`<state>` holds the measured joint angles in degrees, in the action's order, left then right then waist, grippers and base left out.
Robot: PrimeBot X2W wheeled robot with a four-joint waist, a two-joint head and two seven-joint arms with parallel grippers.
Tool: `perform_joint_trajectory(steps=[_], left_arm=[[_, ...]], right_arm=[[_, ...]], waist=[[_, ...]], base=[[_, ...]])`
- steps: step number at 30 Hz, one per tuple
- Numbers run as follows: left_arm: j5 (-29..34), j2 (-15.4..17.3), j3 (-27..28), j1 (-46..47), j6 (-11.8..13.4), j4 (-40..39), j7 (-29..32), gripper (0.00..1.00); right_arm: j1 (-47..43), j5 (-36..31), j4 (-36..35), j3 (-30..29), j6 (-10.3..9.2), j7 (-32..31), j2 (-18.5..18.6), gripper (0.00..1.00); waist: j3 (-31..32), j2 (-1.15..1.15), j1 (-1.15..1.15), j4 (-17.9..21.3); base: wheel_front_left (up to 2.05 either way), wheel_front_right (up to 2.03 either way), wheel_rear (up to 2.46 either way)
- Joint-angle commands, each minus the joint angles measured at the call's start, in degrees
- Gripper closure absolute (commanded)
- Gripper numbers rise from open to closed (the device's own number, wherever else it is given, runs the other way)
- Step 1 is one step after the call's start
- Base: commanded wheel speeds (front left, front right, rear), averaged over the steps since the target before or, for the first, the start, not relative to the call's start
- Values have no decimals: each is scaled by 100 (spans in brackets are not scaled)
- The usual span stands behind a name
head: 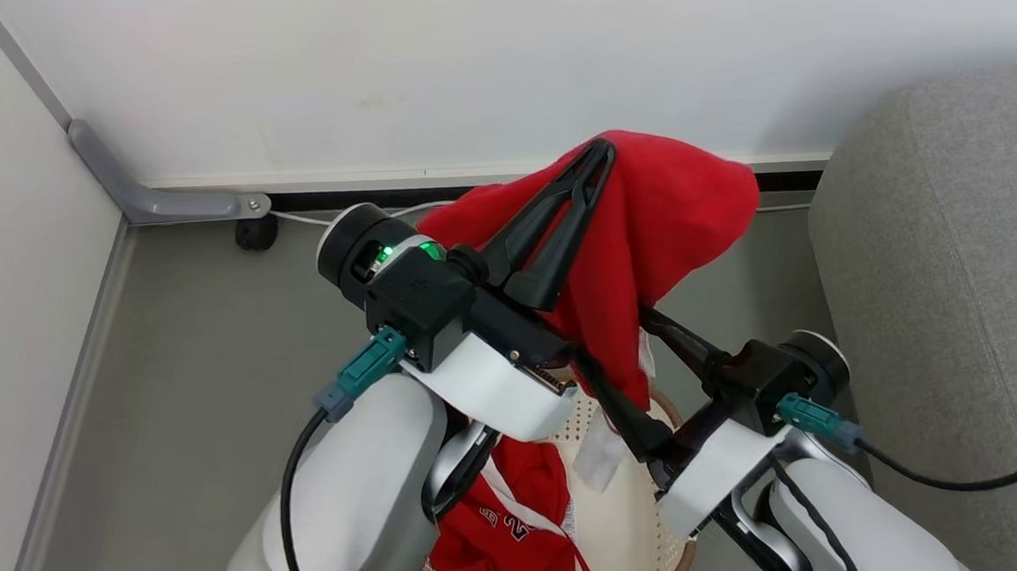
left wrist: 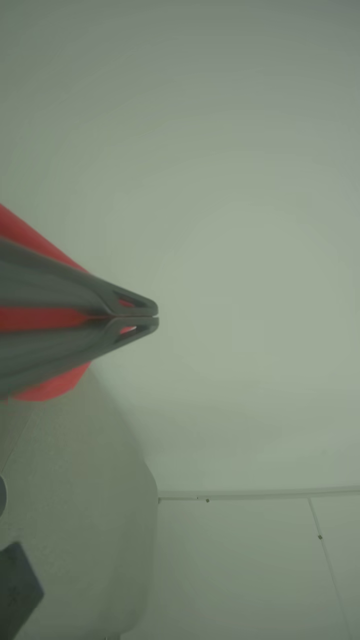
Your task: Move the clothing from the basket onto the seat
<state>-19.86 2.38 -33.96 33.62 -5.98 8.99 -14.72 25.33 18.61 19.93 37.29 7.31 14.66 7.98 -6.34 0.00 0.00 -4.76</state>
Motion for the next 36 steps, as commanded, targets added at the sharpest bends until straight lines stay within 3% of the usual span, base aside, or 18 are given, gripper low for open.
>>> perform_joint_trajectory(steps=[1, 6, 7, 8, 9, 20, 21, 22, 36], left_arm=[[-38, 50, 145, 298, 43, -195, -28, 100], [-95, 50, 39, 288, 45, -192, -28, 100], [-103, 50, 26, 290, 46, -188, -28, 100], [-103, 50, 26, 290, 46, -188, -28, 100], [-116, 50, 3, 290, 49, -169, -28, 100], [-123, 50, 141, 209, 82, 61, -28, 98], [-133, 50, 163, 188, 79, 90, -28, 53], [-137, 50, 175, 153, 73, 163, -28, 0], [112, 61, 374, -262, -81, 873, -28, 0]], right_arm=[[112, -21, 40, -6, 18, 34, -110, 0], [201, 61, 431, -17, 18, 34, -225, 0], [227, 104, 465, -16, 18, 34, -240, 53], [227, 104, 465, -16, 18, 34, -240, 53], [266, 197, 513, -6, 18, 34, -259, 100], [220, 379, 241, -135, 18, 34, -123, 100], [199, 398, 193, -177, 18, 34, -115, 100], [178, 412, 144, -214, 18, 34, -100, 100], [-133, 649, -511, -1327, 18, 34, 180, 100]], waist=[[-9, 0, 0, -28], [-51, 0, 0, -66], [-64, 0, 0, -69], [-64, 0, 0, -69], [-84, 0, 0, -74], [-186, 0, 0, 19], [-186, 0, 0, 35], [-184, 0, 0, 50], [-213, 0, 0, 545]], base=[[0, 0, 0], [0, 0, 0], [0, 0, 0], [0, 0, 0], [0, 0, 0], [0, 0, 0], [0, 0, 0], [0, 0, 0], [0, 0, 0]])
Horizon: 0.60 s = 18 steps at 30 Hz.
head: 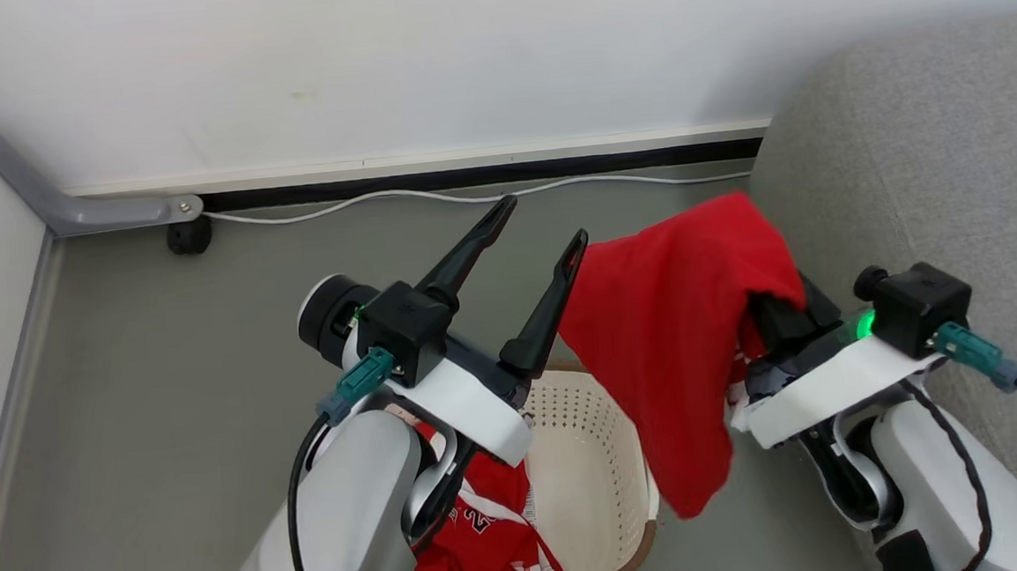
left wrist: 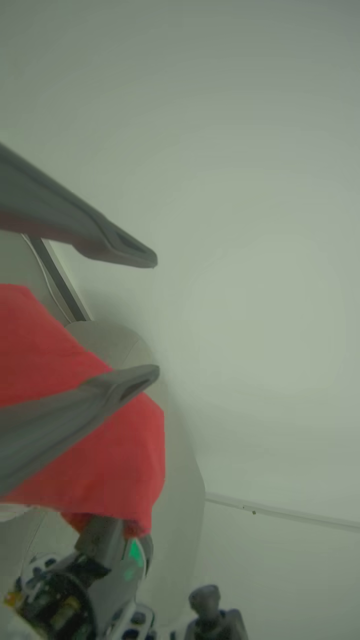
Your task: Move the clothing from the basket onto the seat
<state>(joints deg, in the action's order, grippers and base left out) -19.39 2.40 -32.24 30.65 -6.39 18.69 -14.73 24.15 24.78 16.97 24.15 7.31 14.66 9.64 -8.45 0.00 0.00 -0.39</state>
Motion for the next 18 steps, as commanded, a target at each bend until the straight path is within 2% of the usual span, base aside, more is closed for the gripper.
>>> perform_joint_trajectory(steps=[1, 11, 18], left_arm=[[66, 59, 214, -13, -50, -56, -27, 0], [232, 77, 138, -368, -101, 279, -27, 0], [260, 67, -101, -530, -107, 408, -27, 0]], right_arm=[[-27, 29, -254, -98, 18, 34, 26, 100], [-103, 6, -576, -716, 18, 34, 23, 100], [-127, 6, -693, -894, 18, 34, -7, 100]], waist=[[2, 0, 0, 167], [59, 0, 0, 839], [75, 0, 0, 1298]], base=[[0, 0, 0], [0, 0, 0], [0, 0, 0]])
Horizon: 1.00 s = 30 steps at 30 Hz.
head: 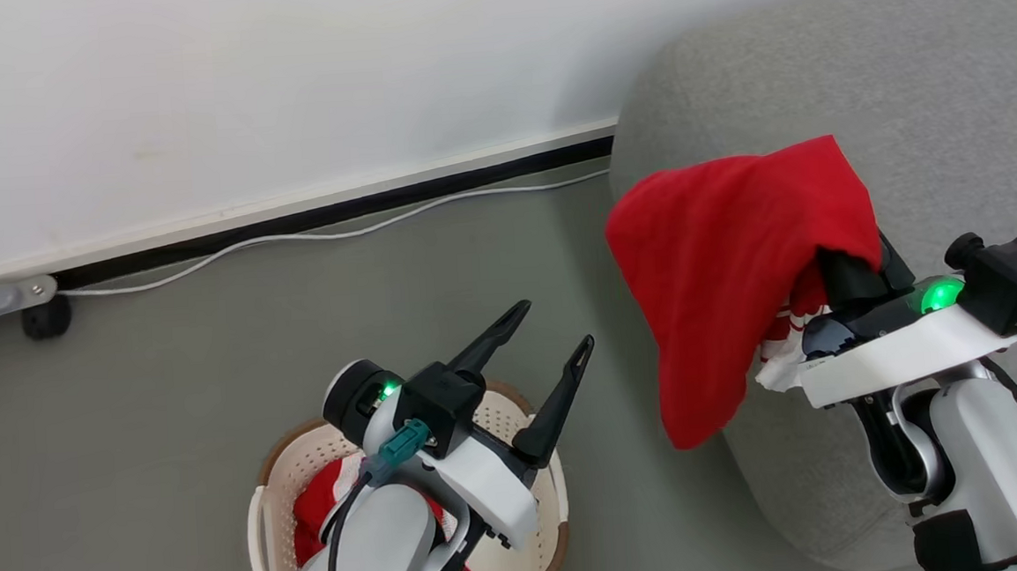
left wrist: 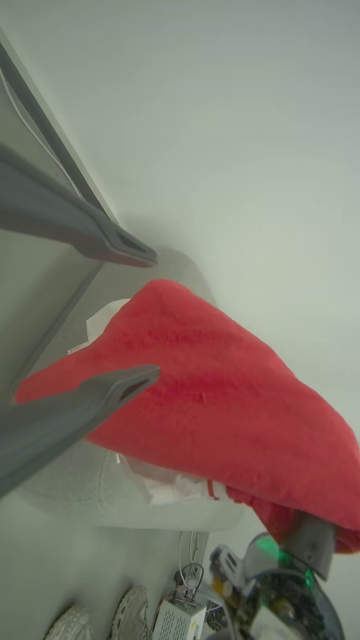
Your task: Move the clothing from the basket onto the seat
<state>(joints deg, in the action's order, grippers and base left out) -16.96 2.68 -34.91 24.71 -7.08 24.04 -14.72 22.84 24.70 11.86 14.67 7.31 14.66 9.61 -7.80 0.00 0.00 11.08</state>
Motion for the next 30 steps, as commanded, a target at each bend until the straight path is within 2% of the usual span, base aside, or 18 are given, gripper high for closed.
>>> perform_joint_trajectory(steps=[1, 13, 18, 24, 30], left_arm=[[-6, 38, 119, 49, -39, -115, -28, 0], [-225, 24, -116, -51, -40, -142, -28, 0], [-225, 23, -141, -56, -40, -148, -28, 0], [-234, 22, -157, -47, -40, -175, -28, 0], [-155, 21, -293, 117, -40, -203, -28, 0]], right_arm=[[1, 7, -200, 24, 18, 34, -7, 100], [-195, 19, -353, -361, 18, 34, -47, 100], [-318, 13, -460, -517, 18, 34, -3, 100], [-432, -30, -575, -741, 18, 34, 78, 100], [-314, -66, -678, -1014, 18, 34, 170, 100]], waist=[[14, 0, 0, 234], [167, 0, 0, 1359], [182, 0, 0, 1704], [63, 0, 0, 1915], [-314, 0, 0, 1856]], base=[[0, 0, 0], [0, 0, 0], [0, 0, 0], [0, 0, 0], [0, 0, 0]])
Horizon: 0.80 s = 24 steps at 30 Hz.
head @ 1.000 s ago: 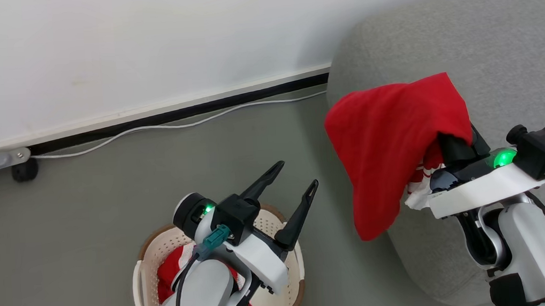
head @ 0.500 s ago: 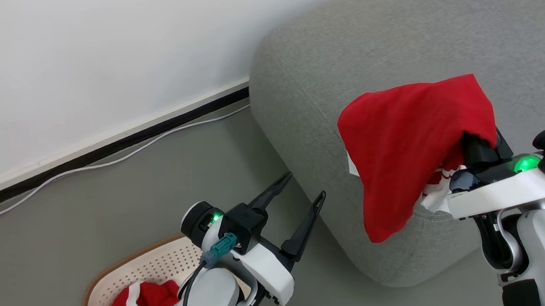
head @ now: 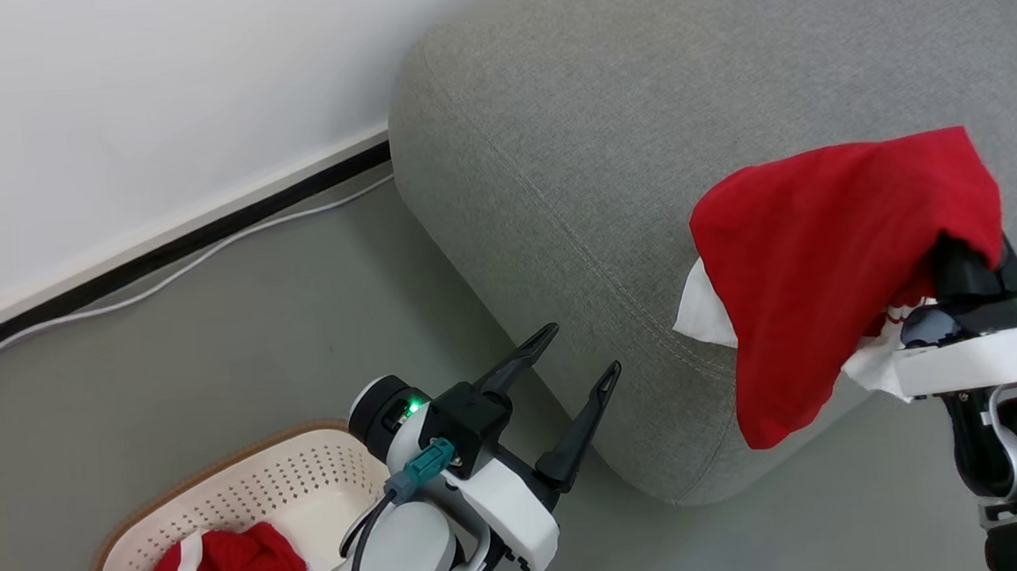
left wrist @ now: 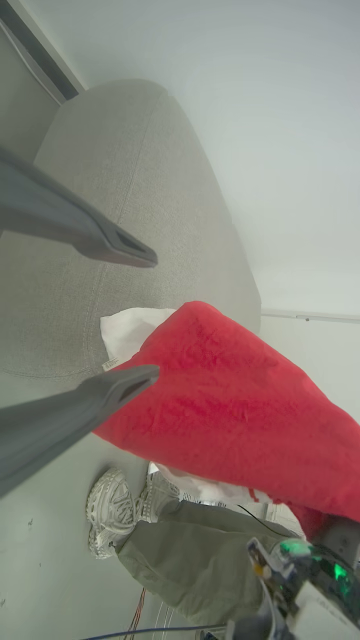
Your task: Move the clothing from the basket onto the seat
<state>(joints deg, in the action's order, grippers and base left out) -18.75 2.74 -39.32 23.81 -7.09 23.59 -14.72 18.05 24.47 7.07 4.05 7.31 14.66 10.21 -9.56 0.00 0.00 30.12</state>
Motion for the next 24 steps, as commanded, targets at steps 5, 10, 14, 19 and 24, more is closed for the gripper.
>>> perform_joint_trajectory(steps=[5, 10, 14, 19, 24], left_arm=[[94, 31, 34, 454, -39, -204, -28, 0], [160, 115, -107, 761, -39, -239, -28, 0], [235, 199, -210, 1052, -39, -237, -28, 0], [283, 277, -330, 1374, -39, -204, -28, 0], [251, 381, -635, 1628, -39, -247, -28, 0]], right_arm=[[640, -301, -161, -425, 18, 34, 310, 100], [1156, -463, -65, -869, 18, 34, 449, 100], [1638, -568, 66, -1208, 18, 34, 597, 100], [2255, -705, 452, -1547, 18, 34, 865, 100], [2951, -976, 967, -1884, 18, 34, 1175, 100]], waist=[[-669, 0, 0, -211], [-1173, 0, 0, -375], [-1627, 0, 0, -517], [-2113, 0, 0, -645], [-2555, 0, 0, -766]], base=[[0, 0, 0], [0, 0, 0], [0, 0, 0], [0, 0, 0], [0, 0, 0]])
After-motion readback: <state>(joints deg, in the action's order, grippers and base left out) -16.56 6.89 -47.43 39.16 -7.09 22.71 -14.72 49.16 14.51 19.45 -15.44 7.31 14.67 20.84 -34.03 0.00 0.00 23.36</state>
